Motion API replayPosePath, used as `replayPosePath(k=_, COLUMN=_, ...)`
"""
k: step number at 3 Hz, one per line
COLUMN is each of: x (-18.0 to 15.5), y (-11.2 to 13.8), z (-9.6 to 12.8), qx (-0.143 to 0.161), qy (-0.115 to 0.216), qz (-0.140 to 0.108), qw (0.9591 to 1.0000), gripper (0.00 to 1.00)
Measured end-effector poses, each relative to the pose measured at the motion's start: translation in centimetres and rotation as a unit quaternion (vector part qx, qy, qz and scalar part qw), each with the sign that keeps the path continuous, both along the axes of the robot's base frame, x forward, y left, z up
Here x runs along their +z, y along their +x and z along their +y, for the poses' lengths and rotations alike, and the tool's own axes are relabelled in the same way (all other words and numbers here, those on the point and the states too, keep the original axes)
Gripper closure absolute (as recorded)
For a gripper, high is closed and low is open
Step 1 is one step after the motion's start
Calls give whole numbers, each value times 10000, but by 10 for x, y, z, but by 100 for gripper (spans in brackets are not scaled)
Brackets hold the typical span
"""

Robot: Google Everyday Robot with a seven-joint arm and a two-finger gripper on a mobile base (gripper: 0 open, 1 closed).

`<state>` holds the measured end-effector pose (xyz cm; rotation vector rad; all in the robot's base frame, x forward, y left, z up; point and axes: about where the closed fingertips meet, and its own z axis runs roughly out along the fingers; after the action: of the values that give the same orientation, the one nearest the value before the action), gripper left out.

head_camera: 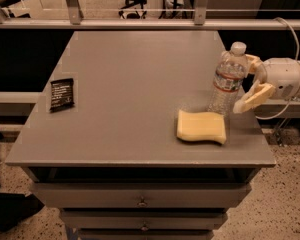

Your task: Move water bottle near sponge

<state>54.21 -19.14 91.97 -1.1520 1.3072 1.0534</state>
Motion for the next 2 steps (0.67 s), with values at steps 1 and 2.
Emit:
replayPosePath(k=1, x=2, y=-1, z=-21, qx=-141, qy=-330, qz=-57, qw=9993, gripper=0)
replayPosePath(k=2, x=10, y=-4, z=-72, qx=-727, qy=-740, qz=-72, qw=9946, gripper=0)
